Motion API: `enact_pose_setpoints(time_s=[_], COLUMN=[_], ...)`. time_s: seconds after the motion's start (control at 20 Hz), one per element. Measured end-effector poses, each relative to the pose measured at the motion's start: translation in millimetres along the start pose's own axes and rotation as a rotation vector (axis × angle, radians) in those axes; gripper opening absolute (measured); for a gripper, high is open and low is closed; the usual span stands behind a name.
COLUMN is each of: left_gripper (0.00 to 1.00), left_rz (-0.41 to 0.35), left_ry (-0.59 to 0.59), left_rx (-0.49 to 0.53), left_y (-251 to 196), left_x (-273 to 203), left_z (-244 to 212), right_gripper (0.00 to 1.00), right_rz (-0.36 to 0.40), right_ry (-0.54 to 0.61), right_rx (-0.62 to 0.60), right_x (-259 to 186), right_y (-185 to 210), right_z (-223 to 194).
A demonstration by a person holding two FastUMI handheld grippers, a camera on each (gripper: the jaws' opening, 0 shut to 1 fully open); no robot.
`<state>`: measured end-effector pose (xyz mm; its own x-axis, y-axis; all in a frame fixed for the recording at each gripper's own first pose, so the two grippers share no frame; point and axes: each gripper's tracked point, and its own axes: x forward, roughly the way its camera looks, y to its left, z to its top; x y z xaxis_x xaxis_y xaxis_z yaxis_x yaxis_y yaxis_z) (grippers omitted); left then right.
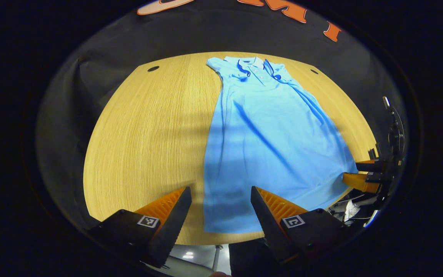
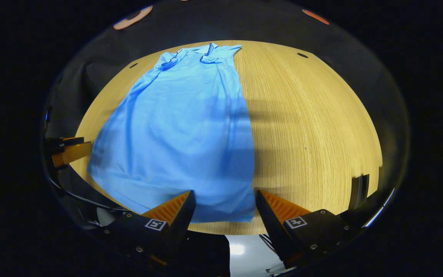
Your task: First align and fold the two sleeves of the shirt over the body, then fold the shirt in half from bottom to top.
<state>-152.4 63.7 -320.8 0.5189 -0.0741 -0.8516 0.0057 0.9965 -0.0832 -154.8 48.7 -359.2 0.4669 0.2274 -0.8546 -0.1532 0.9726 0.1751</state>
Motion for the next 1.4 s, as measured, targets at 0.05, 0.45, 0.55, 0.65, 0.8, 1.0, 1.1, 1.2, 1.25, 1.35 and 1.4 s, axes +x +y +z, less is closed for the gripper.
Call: enact_pose_setpoints(time_s=[0.05,0.45,0.55,0.65,0.8,1.0,1.1,1.2,1.25,1.35,1.4], left_gripper=[1.00,1.00,1.00,0.92,0.30,0.13,0.13,0.13,0.13,0.14,0.13], left_rz=[0.000,0.030,0.025,0.014,-0.007,-0.077,-0.076,-0.069,-0.065,-0.065,-0.072], left_ry=[0.010,-0.008,-0.004,-0.014,-0.046,-0.079,-0.112,-0.167,-0.196,-0.243,-0.263], left_rx=[-0.007,0.012,0.020,0.031,0.043,0.000,0.003,0.008,0.006,-0.011,-0.019], left_y=[3,3,-4,-14,-34,-53,-50,-48,-46,-45,-46], left_x=[0,7,12,12,17,3,-13,-31,-38,-52,-56], left_z=[-9,-48,-48,-43,-33,-15,1,24,37,64,74], right_gripper=[0.96,0.70,0.64,0.37,0.17,0.04,0.03,0.04,0.03,0.04,0.04], right_rz=[-0.007,-0.064,-0.060,-0.057,-0.033,0.100,0.109,0.147,0.163,0.184,0.203], right_ry=[-0.002,0.000,-0.007,-0.011,-0.021,-0.018,-0.056,-0.096,-0.115,-0.152,-0.170], right_rx=[-0.004,0.037,0.031,0.038,0.113,0.218,0.194,0.217,0.234,0.256,0.263], right_x=[-1,0,1,1,3,-10,-22,-35,-42,-52,-59], right_y=[1,7,10,12,13,31,29,32,32,30,33], right_z=[-3,-8,-9,-8,-1,10,22,42,52,72,83])
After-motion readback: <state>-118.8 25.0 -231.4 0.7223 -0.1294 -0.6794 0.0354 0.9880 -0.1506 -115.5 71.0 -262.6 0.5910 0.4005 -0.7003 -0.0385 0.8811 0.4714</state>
